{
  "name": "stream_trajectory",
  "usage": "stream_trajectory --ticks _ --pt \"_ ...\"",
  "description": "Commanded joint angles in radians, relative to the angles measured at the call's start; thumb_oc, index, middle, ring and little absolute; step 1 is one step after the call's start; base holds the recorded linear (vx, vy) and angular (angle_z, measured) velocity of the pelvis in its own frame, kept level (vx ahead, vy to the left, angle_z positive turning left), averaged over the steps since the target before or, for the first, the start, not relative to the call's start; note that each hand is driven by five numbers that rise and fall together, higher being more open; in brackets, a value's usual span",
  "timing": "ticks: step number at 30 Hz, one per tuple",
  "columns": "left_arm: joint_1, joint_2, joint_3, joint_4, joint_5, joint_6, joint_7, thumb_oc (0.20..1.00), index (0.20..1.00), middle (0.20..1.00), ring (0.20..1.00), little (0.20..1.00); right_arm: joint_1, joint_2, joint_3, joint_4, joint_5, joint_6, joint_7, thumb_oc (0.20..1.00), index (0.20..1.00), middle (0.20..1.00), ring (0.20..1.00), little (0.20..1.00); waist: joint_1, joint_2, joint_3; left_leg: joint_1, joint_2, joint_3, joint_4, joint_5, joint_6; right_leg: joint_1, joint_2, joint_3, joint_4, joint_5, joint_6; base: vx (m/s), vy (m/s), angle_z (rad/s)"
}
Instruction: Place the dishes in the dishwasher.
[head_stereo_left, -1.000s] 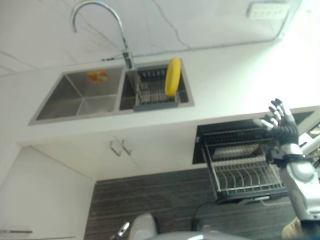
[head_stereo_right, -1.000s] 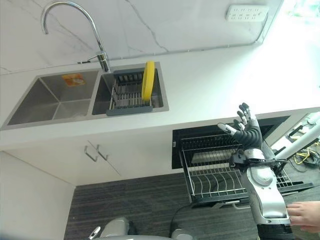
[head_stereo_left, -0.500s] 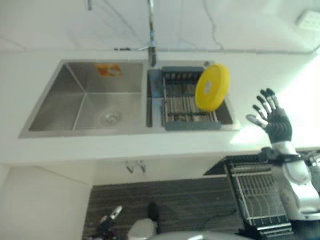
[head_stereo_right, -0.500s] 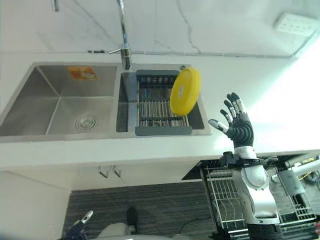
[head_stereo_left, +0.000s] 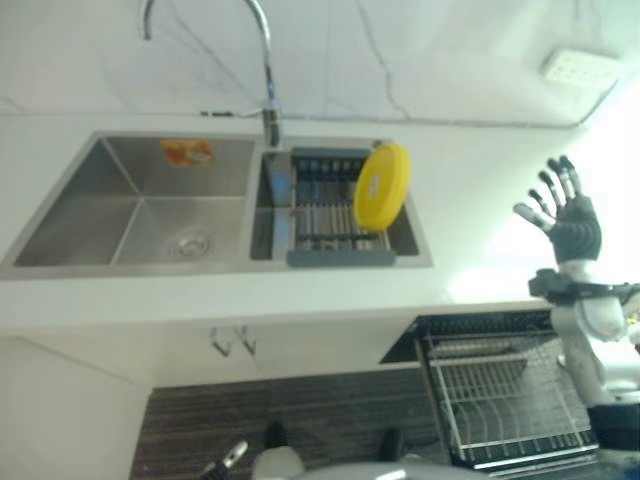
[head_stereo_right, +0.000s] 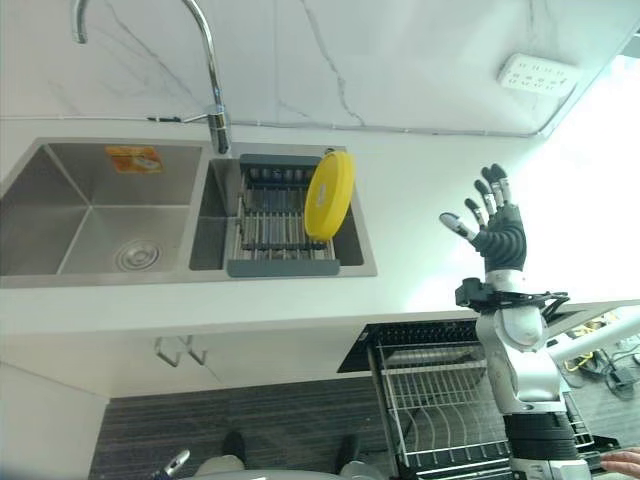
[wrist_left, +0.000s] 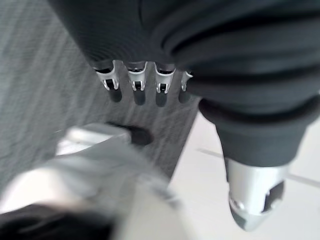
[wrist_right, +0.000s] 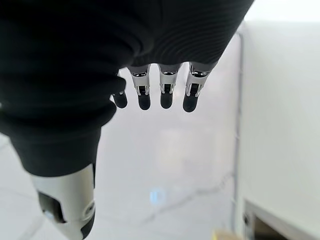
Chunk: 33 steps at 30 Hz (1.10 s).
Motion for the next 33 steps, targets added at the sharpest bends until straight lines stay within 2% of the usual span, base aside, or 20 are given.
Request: stream_trajectory --ticks 1,7,13,17,27,33 --pt "-0.072 0.032 0.023 0.023 0.038 -0.024 -0.007 1.0 1.0 1.0 1.0 1.0 -0.086 -0.017 -0.032 -0.014 0.044 -0.017 0.002 1.0 1.0 1.0 1.0 1.0 0.025 0.013 -0.011 0.024 -0.083 -0.013 0.012 -0.165 0.046 0.047 -0.068 -0.01 0.055 -0.039 0.033 0.03 -0.088 0.09" --pt "-0.076 0.035 0.009 0.045 0.044 -0.024 0.002 1.0 1.0 1.0 1.0 1.0 -0.178 -0.036 0.018 0.092 0.081 0.04 0.025 1.0 1.0 1.0 1.0 1.0 0.036 0.017 -0.03 0.042 -0.074 -0.02 0.007 -0.164 0.026 0.083 -0.049 -0.025 0.023 -0.051 0.014 0.04 -0.057 0.1" --pt "-0.092 0.05 -0.02 0.028 0.052 0.023 0.016 1.0 1.0 1.0 1.0 1.0 -0.356 -0.043 0.119 0.268 0.163 0.159 0.074 1.0 1.0 1.0 1.0 1.0 0.065 0.026 -0.048 0.058 -0.078 -0.042 0.007 -0.164 0.01 0.114 -0.045 -0.048 0.016 -0.069 -0.003 0.04 -0.019 0.13" --pt "-0.092 0.052 -0.047 0.02 0.042 0.034 0.031 1.0 1.0 1.0 1.0 1.0 -0.438 -0.059 0.142 0.373 0.222 0.206 0.085 1.0 1.0 1.0 1.0 1.0 0.084 0.032 -0.051 0.062 -0.08 -0.058 0.007 -0.163 0.004 0.126 -0.043 -0.061 0.016 -0.075 -0.007 0.02 0.001 0.1" --pt "-0.079 0.063 -0.065 0.007 0.023 0.054 0.038 1.0 1.0 1.0 1.0 1.0 -0.573 -0.14 0.179 0.576 0.241 0.267 0.105 1.0 1.0 1.0 1.0 1.0 0.123 0.032 -0.053 0.062 -0.085 -0.091 0.007 -0.157 -0.004 0.146 -0.042 -0.087 0.016 -0.08 -0.01 0.0 0.006 0.12" --pt "-0.091 0.067 -0.088 -0.007 0.006 0.07 0.047 1.0 1.0 1.0 1.0 1.0 -0.638 -0.182 0.215 0.726 0.26 0.347 0.157 1.0 1.0 1.0 1.0 1.0 0.144 0.027 -0.052 0.061 -0.087 -0.111 0.007 -0.154 -0.009 0.158 -0.04 -0.103 0.014 -0.081 -0.01 0.0 -0.003 0.09"
